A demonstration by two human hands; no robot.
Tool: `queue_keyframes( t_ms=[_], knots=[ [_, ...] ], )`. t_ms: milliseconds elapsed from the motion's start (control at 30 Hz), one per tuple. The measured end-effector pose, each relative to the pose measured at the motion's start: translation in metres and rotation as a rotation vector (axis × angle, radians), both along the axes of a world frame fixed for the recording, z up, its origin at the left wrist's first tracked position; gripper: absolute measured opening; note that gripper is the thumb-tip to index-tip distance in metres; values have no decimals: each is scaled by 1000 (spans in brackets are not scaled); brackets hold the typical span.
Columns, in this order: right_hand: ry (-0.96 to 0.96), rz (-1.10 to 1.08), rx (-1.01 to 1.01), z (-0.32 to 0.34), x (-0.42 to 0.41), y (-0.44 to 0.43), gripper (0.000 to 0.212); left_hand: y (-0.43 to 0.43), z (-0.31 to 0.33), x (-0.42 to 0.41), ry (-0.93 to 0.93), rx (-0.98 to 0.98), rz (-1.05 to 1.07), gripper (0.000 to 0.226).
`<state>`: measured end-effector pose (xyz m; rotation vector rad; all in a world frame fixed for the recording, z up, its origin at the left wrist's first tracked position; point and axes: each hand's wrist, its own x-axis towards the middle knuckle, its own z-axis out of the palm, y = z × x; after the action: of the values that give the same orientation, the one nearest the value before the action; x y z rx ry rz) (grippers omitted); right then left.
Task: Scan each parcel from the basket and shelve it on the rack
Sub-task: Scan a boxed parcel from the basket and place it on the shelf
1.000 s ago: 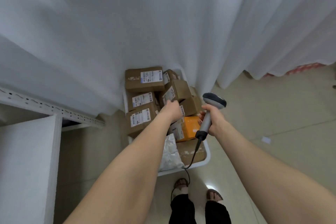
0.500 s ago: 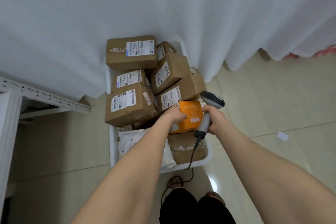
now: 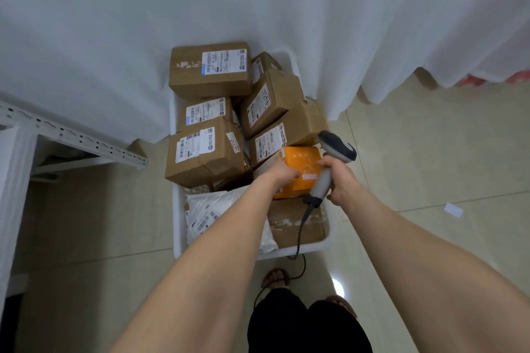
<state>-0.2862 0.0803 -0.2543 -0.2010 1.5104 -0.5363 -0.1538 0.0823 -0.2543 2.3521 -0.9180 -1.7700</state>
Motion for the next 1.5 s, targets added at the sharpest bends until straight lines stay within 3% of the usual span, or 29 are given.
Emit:
queue_keyframes(
  t_ms=[233, 567, 800, 1000, 1133, 1300, 1500],
  knots=[
    [-20, 12, -14, 7, 8, 17, 46, 3, 16, 7, -52, 27, 137, 69],
    [-23, 95, -21, 89, 22, 34, 42, 27, 104, 30, -10, 39, 417, 70],
    [-106, 99, -56, 175, 23, 42, 28, 44, 197, 33, 38, -36, 687, 81],
    [-203, 146, -120, 276, 32, 45, 38, 58, 307, 40, 73, -229, 907, 76],
    [-273, 193, -209, 335, 38, 44, 41, 65, 376, 49, 63, -359, 888, 76],
    [-320, 247, -303, 398, 48, 51, 53, 81, 455, 60, 160, -389, 925, 66],
    [-403, 274, -403, 457, 74, 78, 56, 112, 529, 86, 172, -439, 980, 83]
  ],
)
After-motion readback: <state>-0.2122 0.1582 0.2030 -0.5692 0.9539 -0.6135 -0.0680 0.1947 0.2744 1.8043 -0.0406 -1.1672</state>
